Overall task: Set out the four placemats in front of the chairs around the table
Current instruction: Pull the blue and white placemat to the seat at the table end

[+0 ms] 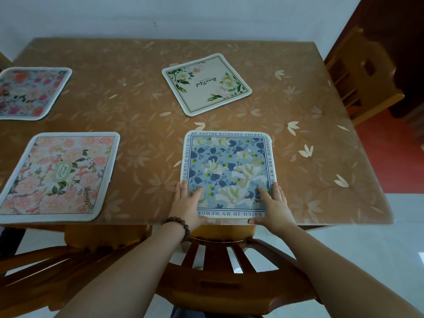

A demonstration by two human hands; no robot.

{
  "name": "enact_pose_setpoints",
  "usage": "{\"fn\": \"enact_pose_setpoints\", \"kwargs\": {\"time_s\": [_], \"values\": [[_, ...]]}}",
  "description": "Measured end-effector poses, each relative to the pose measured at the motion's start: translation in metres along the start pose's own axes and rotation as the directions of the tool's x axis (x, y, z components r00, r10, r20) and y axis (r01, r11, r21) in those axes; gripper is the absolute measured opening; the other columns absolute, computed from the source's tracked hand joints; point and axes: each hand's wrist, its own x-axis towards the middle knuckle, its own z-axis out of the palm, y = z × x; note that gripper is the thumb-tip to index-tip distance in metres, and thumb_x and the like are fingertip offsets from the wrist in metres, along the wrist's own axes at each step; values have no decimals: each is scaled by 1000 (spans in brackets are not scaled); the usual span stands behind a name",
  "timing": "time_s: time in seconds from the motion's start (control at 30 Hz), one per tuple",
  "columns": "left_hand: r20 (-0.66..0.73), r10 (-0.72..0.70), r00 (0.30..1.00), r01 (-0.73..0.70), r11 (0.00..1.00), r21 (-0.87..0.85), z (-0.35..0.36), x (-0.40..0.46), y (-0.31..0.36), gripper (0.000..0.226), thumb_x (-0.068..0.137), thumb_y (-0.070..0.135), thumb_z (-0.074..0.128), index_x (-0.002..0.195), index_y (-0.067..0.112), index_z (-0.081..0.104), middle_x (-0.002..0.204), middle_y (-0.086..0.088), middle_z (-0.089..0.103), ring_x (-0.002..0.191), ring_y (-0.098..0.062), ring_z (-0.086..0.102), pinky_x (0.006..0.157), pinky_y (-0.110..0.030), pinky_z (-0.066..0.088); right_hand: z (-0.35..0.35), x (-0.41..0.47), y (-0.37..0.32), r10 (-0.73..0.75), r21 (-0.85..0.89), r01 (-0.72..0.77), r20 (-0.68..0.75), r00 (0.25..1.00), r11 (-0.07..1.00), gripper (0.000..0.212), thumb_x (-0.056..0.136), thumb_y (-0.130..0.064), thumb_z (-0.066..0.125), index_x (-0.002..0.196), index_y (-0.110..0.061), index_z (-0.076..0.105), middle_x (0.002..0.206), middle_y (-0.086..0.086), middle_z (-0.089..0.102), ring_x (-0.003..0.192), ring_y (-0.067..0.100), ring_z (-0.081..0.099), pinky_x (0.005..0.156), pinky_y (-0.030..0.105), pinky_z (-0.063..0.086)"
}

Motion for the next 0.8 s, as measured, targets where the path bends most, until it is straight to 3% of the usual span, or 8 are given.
{"fn": "enact_pose_setpoints", "kwargs": {"time_s": [0.27, 0.37, 0.5, 0.63, 0.8], "values": [[69, -12, 998, 9, 999, 31, -7, -2, 3, 105, 63, 61, 75, 146, 39, 14, 156, -10, -21, 141, -32, -22, 115, -48, 7, -3, 3, -2, 20, 12, -20, 53, 998, 1000, 111, 66, -44, 81, 149, -32, 9, 156, 8, -22, 143, 27, -17, 115, 47, 15], [89, -11, 996, 4, 997, 72, -14, -4, 6, 98, 69, 63, 68, 146, 38, 14, 157, -12, -16, 142, -33, -17, 115, -47, 7, -9, 2, -1, 24, 31, -26, 76, 997, 999, 101, 72, -46, 76, 148, -32, 11, 157, 7, -18, 144, 27, -15, 115, 45, 12], [28, 15, 999, -17, 998, 53, -26, -8, 10, 77, 82, 56, 55, 146, 31, 20, 158, -13, 2, 145, -29, -3, 117, -44, 13, -17, -3, -3, 46, 91, -43, -26, 999, 995, 78, 84, -46, 63, 147, -27, 20, 159, 7, -1, 145, 24, -6, 116, 43, 13], [-71, 67, 995, -62, 996, 71, -40, -10, 27, 64, 91, 48, 44, 146, 19, 27, 150, -10, 31, 140, -26, 22, 114, -42, 23, -27, -12, -6, 74, 37, -69, -154, 985, 997, 69, 90, -53, 46, 147, -19, 24, 156, 10, 17, 144, 27, 9, 116, 43, 20], [-95, 150, 984, -138, 984, 115, -50, -7, 56, 63, 93, 50, 37, 147, 19, 26, 151, -6, 32, 140, -24, 23, 114, -43, 23, -39, -23, -5, 84, -4, -88, -249, 965, 996, 66, 92, -56, 38, 144, -17, 29, 155, 14, 19, 144, 28, 12, 116, 42, 18]]}}
